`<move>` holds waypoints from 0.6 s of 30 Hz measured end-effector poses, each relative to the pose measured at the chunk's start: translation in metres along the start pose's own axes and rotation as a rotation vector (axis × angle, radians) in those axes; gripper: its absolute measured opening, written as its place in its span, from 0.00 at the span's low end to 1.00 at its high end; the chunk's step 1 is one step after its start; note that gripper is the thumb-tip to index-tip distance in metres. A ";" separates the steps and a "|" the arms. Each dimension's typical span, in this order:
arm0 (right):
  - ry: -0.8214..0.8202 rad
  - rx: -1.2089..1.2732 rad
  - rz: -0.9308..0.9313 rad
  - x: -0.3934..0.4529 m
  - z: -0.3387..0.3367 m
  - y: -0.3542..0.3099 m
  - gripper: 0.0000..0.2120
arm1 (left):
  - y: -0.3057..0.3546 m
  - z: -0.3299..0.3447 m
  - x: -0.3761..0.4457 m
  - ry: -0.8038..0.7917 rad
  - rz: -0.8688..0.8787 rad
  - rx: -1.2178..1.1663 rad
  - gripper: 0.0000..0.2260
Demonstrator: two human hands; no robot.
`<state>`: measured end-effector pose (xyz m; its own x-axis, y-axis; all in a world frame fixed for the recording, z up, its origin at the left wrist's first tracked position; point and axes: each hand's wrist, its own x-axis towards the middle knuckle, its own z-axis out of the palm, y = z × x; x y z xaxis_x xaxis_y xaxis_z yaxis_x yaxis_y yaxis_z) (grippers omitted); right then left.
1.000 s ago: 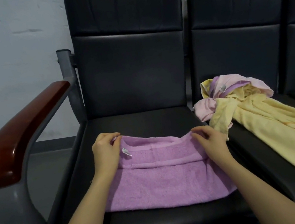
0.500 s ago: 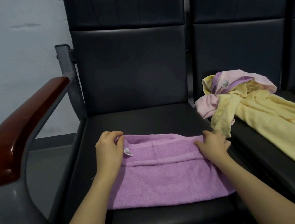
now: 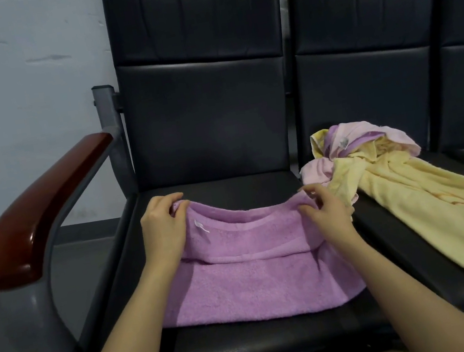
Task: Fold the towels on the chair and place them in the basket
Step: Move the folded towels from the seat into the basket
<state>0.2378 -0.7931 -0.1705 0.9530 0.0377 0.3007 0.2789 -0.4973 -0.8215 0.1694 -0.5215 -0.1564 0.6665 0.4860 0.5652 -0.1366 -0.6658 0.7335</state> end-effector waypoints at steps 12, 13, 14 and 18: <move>0.255 0.232 -0.140 0.010 -0.075 -0.096 0.12 | 0.068 -0.055 0.060 0.169 0.096 -0.057 0.09; 0.268 0.233 -0.145 0.010 -0.081 -0.102 0.12 | 0.075 -0.059 0.063 0.171 0.098 -0.050 0.09; 0.280 0.228 -0.153 0.009 -0.087 -0.108 0.12 | 0.080 -0.063 0.067 0.168 0.103 -0.040 0.10; 0.354 0.073 -0.193 0.010 -0.109 -0.125 0.12 | 0.094 -0.076 0.078 0.144 0.156 0.079 0.11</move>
<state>0.1994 -0.8251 -0.0121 0.7863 -0.1827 0.5902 0.4682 -0.4471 -0.7622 0.1531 -0.5031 -0.0150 0.5294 0.4459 0.7217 -0.1678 -0.7789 0.6043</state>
